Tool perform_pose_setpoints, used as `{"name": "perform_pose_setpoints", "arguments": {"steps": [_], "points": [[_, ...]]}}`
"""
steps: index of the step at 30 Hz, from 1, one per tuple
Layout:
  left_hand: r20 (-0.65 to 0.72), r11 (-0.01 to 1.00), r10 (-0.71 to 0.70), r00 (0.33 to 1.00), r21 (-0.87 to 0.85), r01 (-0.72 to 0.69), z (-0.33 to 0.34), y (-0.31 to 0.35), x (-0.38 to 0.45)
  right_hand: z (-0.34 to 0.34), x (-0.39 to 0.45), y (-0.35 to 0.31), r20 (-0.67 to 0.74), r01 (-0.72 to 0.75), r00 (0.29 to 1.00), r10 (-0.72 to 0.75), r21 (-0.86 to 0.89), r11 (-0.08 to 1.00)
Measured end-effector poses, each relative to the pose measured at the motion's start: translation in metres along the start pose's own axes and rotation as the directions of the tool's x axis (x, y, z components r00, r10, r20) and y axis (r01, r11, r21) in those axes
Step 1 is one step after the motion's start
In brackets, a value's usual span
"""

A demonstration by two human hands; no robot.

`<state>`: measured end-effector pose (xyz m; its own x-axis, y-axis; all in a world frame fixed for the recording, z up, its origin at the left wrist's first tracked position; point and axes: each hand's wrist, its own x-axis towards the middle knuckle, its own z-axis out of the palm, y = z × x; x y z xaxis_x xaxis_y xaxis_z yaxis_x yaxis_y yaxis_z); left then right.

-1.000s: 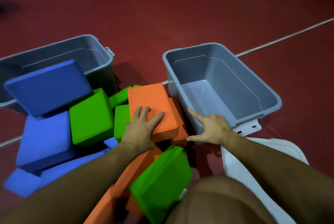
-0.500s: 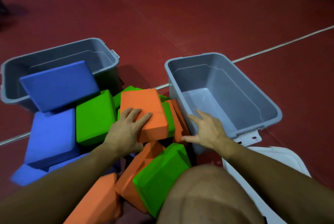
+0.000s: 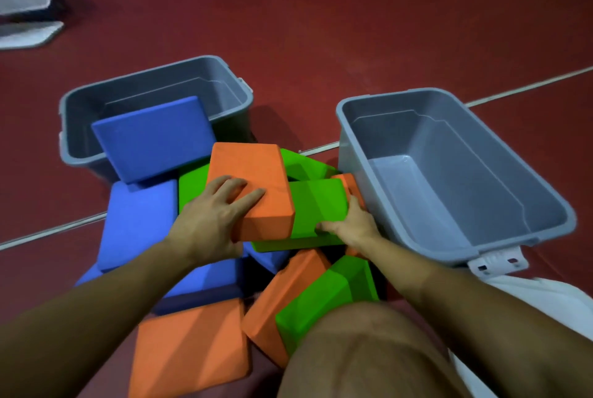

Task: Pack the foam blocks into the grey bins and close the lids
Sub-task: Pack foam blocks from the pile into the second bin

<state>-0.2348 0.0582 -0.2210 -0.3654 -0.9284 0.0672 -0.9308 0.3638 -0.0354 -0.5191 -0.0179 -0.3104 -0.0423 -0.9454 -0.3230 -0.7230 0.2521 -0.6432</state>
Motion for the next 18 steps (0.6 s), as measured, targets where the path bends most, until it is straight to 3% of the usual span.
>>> {"name": "perform_pose_setpoints", "arguments": {"steps": [3,6,13,18], "points": [[-0.005,0.999,-0.034,0.999,-0.031,0.034,-0.002,-0.008,-0.004,0.01,0.005,-0.004,0.014,-0.175,0.985,0.174,0.087,0.981],[-0.014,0.996,-0.068,0.998,-0.055,0.067,-0.006,-0.014,-0.009,0.008,0.004,-0.011,-0.014,-0.193,0.98,0.197,0.127,0.973],[-0.066,0.974,-0.186,0.98,-0.142,0.176,-0.013,-0.025,-0.018,-0.01,-0.007,-0.034,-0.151,-0.043,0.985,0.086,0.268,0.962],[-0.137,0.944,-0.281,0.95,-0.22,0.247,-0.027,-0.021,-0.025,-0.032,-0.018,-0.063,-0.197,0.036,0.98,0.011,0.234,0.971]]}}
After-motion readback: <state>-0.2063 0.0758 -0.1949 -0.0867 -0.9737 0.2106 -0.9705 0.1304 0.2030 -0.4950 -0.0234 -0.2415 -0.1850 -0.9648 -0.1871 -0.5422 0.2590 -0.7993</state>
